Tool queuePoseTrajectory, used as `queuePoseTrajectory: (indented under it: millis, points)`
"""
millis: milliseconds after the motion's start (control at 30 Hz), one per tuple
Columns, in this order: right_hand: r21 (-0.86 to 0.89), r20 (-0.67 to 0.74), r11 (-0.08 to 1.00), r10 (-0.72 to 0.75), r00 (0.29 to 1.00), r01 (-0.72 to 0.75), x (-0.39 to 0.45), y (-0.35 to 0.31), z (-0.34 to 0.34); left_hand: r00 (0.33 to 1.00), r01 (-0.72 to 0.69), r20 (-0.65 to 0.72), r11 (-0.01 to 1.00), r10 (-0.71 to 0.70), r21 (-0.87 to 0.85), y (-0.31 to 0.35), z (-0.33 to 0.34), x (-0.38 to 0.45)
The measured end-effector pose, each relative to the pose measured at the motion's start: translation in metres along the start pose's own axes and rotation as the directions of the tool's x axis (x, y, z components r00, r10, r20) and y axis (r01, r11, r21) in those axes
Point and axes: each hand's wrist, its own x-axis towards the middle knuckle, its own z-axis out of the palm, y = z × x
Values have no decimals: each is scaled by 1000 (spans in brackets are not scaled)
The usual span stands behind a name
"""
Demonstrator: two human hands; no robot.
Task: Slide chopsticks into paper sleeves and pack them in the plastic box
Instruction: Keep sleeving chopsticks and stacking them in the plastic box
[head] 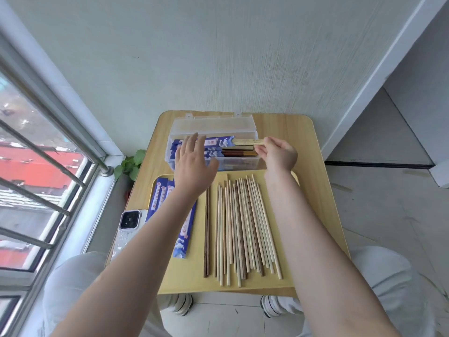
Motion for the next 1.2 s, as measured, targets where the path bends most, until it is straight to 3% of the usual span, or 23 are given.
queuePoseTrajectory:
  millis: [133,300,467,600,733,833,900,967,1033,1100,1200]
  points:
    - [-58,6,998,17,1000,-16,17,8,25,987,20,156,994,-37,110,-13,16,18]
    - [-274,67,961,-16,998,34,30,11,41,974,35,213,982,-75,184,-28,27,37]
    - [-585,194,750,-237,952,307,36,13,37,967,19,243,971,-78,237,-33,33,38]
    - [-650,293,619,-331,897,440,28,12,35,982,18,176,958,-71,285,-30,36,36]
    - [-641,368,577,-348,862,507,14,19,31,986,26,152,961,-71,277,-25,30,39]
    - [-630,439,559,-315,841,538,-1,28,24,987,33,148,977,-65,212,-23,24,33]
    - [-649,488,533,-257,834,543,-12,35,17,999,9,46,988,-16,151,-22,20,15]
    - [-703,541,488,-107,834,518,-22,48,12,996,41,-79,998,-37,55,-22,17,-10]
    - [-783,573,360,101,814,507,-35,62,9,976,215,-7,976,-216,-24,-24,15,-30]
    - [-808,587,225,228,777,544,-50,75,2,916,357,173,932,-363,66,-31,15,-47]
    - [-801,598,162,246,763,576,-70,90,-12,890,323,263,922,-373,215,-41,19,-73]
